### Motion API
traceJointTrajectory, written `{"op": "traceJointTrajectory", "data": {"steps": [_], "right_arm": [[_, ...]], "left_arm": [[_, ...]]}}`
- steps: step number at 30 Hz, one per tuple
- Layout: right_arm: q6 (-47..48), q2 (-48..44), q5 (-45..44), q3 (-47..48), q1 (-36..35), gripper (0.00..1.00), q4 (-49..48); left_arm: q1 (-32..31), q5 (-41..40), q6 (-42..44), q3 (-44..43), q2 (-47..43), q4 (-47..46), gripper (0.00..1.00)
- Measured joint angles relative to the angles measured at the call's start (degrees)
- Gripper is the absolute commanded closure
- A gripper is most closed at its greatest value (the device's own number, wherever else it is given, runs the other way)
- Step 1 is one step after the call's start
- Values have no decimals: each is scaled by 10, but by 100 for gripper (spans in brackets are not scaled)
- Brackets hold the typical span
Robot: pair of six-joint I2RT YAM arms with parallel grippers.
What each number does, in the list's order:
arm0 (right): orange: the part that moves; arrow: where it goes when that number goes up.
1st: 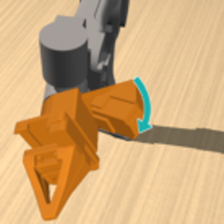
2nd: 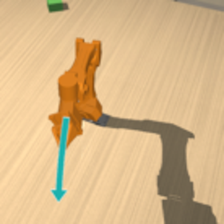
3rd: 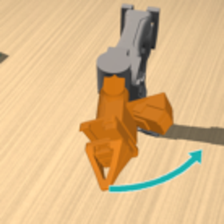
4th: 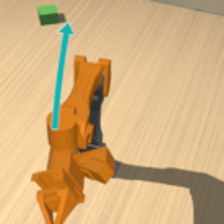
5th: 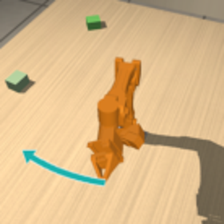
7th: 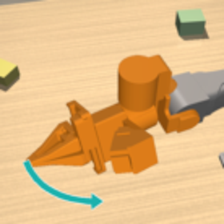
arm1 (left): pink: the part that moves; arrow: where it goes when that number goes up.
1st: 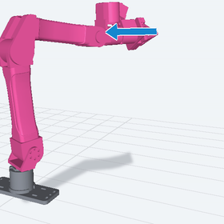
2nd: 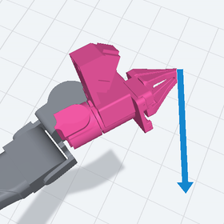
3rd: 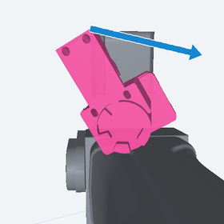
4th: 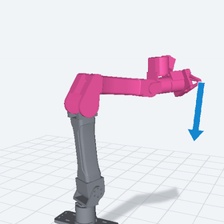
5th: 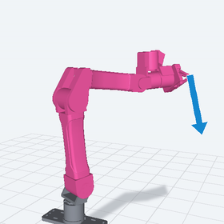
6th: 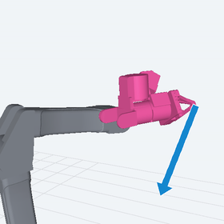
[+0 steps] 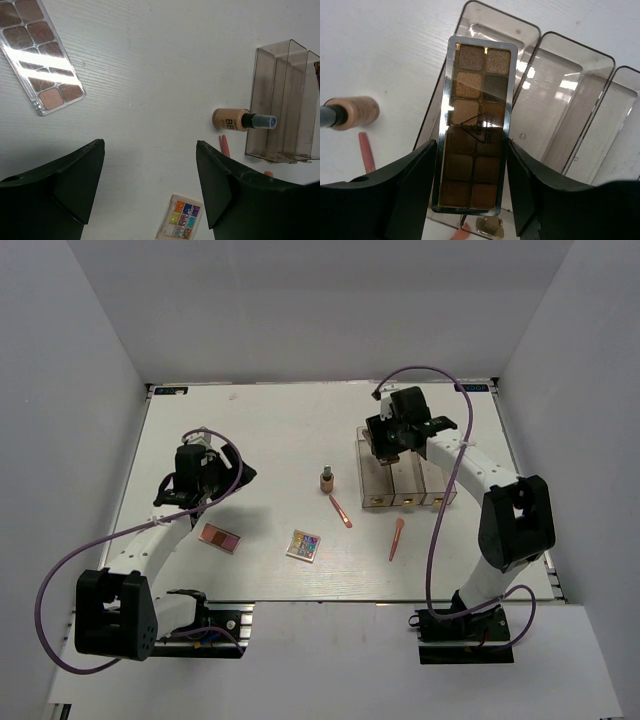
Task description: Organize the makeup
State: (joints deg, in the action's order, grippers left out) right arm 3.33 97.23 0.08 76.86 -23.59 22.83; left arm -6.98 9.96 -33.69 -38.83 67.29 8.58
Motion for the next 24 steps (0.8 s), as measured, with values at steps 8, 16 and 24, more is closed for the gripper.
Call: {"op": "traceJointTrajectory", "data": {"steps": [8, 16, 24], "right_arm": [[-61, 45, -41, 3, 0, 77, -9], [-83, 60, -41, 5, -5, 59, -7], [-88, 60, -36, 7, -12, 27, -8]], "left_arm": [[0, 0, -4, 0, -10, 5, 16], [0, -1, -10, 0, -11, 14, 17], [0, -22, -18, -1, 2, 20, 16]]}}
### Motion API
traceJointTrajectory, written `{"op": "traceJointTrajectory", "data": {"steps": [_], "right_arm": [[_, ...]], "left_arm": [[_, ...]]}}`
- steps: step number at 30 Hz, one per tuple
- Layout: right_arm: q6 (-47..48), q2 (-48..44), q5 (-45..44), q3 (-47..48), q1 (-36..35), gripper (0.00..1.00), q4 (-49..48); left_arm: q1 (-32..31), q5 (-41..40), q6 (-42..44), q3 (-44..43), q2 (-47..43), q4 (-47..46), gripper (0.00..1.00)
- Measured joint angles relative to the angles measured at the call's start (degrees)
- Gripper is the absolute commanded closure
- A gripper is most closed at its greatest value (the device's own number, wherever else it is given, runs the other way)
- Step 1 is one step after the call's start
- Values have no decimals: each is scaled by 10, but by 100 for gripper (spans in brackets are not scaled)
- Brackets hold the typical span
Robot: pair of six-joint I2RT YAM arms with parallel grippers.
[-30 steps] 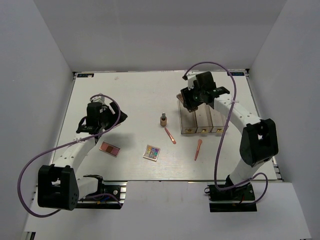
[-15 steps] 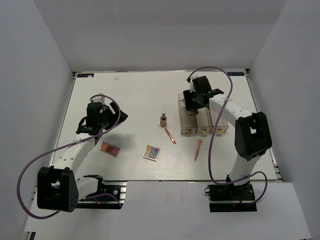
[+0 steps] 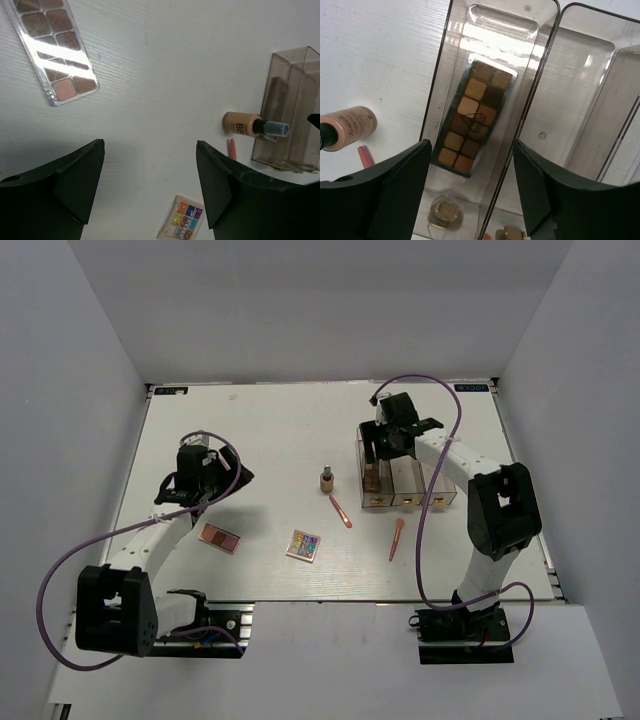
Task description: Organize the makeup
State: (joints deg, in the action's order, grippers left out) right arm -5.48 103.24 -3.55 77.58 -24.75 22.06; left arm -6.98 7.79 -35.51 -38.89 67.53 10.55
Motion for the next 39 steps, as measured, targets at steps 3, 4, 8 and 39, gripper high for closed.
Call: {"op": "traceJointTrajectory", "data": {"steps": [3, 4, 8, 39], "right_arm": [[0, 0, 3, 0, -1, 26, 0], [0, 0, 4, 0, -1, 26, 0], [1, 0, 7, 0, -1, 27, 0], [46, -80, 72, -36, 39, 11, -30]], "left_arm": [[0, -16, -1, -8, 19, 12, 17], [0, -22, -2, -13, 26, 17, 16], [0, -44, 0, -45, 66, 37, 16], [0, -251, 77, -340, 427, 201, 21]]}}
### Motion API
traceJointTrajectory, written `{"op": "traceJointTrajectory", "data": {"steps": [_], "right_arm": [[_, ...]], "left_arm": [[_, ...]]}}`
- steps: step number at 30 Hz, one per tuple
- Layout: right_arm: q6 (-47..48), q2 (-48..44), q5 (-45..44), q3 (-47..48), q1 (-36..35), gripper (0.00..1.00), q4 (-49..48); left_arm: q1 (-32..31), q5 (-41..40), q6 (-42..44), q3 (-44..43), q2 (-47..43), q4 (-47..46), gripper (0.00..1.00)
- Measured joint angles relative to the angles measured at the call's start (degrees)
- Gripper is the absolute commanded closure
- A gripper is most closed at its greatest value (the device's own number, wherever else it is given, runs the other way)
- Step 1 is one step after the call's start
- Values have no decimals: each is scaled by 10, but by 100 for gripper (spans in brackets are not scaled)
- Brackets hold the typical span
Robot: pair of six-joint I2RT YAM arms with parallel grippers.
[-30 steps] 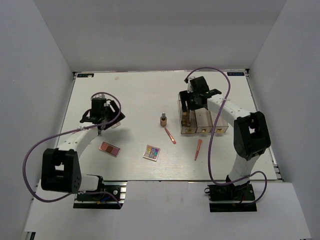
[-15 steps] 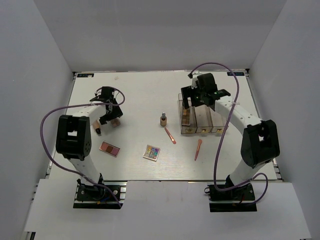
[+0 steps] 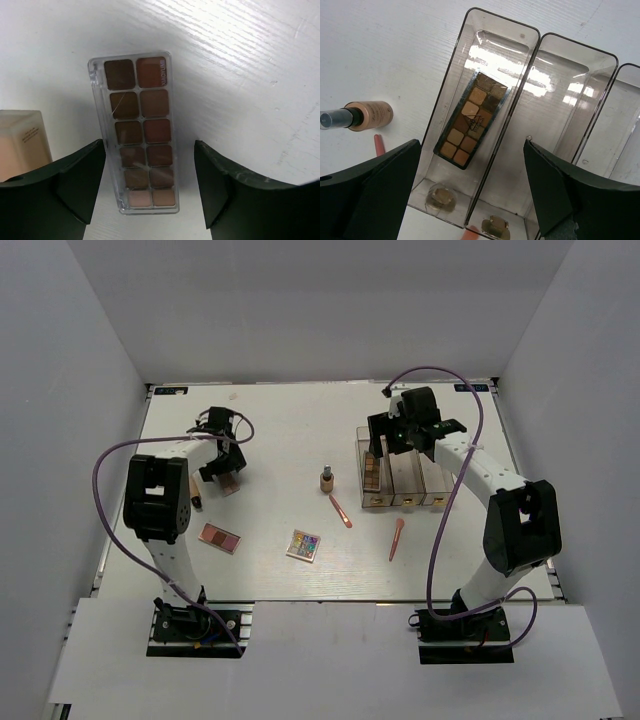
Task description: Organize the makeup
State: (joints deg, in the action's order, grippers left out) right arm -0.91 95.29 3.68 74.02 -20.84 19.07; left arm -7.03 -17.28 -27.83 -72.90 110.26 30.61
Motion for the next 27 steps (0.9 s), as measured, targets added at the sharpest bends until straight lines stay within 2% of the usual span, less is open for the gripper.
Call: {"op": "traceJointTrajectory", "data": {"steps": [2, 3, 6, 10, 14, 16, 19, 22, 23, 24, 25, 27], "right_arm": [[0, 0, 2, 0, 1, 11, 0], [0, 0, 3, 0, 1, 11, 0], [0, 0, 6, 0, 2, 11, 0], [0, 0, 11, 0, 3, 11, 0], [0, 0, 17, 0, 8, 13, 0], [0, 0, 20, 0, 10, 18, 0], [3, 0, 24, 0, 16, 30, 0], [3, 0, 25, 0, 22, 53, 0], [4, 0, 25, 0, 24, 67, 0], [7, 0, 24, 0, 26, 74, 0], [2, -1, 23, 0, 28, 89, 0], [4, -3, 10, 0, 32, 94, 0]], "left_arm": [[0, 2, 2, -1, 2, -5, 31], [0, 5, 3, -1, 3, -9, 42], [-1, 8, 6, -2, 5, -14, 61], [-1, 21, 11, -2, 4, -17, 71], [-3, 73, 30, 0, -5, -28, 74], [-10, 120, 40, 0, -13, -38, 74], [-25, 213, 50, -19, -29, -54, 74], [-45, 299, 49, -75, -30, -75, 74], [-54, 329, 45, -101, -29, -88, 74], [-63, 351, 42, -122, -27, -96, 74], [-73, 374, 35, -145, -25, -107, 74], [-93, 410, 21, -184, -18, -132, 74]]}}
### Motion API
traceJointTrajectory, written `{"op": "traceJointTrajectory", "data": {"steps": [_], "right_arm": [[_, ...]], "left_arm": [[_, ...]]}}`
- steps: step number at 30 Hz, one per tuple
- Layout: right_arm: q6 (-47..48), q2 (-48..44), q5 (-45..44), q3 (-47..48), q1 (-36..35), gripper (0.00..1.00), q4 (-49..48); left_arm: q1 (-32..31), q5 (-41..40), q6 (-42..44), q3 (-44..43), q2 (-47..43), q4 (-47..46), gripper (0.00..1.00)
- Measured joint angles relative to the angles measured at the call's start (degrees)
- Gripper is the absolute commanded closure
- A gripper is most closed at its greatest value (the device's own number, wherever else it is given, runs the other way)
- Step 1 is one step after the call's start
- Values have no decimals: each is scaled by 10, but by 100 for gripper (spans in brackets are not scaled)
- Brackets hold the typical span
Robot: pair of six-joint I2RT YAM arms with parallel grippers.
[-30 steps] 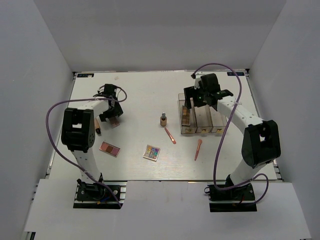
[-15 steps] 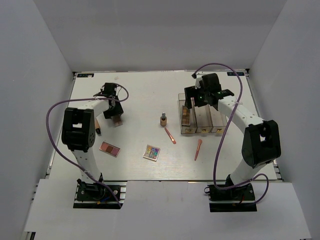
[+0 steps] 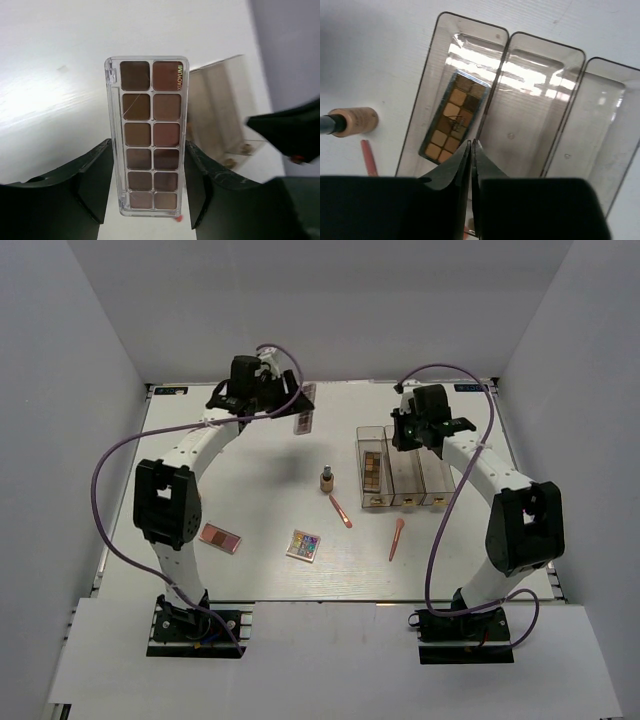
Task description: Organize the makeup
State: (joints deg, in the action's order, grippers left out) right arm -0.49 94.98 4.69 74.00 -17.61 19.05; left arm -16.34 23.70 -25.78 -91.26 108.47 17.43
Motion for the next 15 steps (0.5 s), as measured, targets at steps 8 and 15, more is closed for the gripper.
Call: {"op": "traceJointTrajectory", "data": {"steps": [8, 15], "right_arm": [[-6, -23, -55, 0, 16, 95, -7], [-9, -41, -67, -15, 31, 95, -17]], "left_arm": [[-97, 69, -79, -83, 90, -74, 73], [-167, 59, -137, -108, 173, -80, 72]]}}
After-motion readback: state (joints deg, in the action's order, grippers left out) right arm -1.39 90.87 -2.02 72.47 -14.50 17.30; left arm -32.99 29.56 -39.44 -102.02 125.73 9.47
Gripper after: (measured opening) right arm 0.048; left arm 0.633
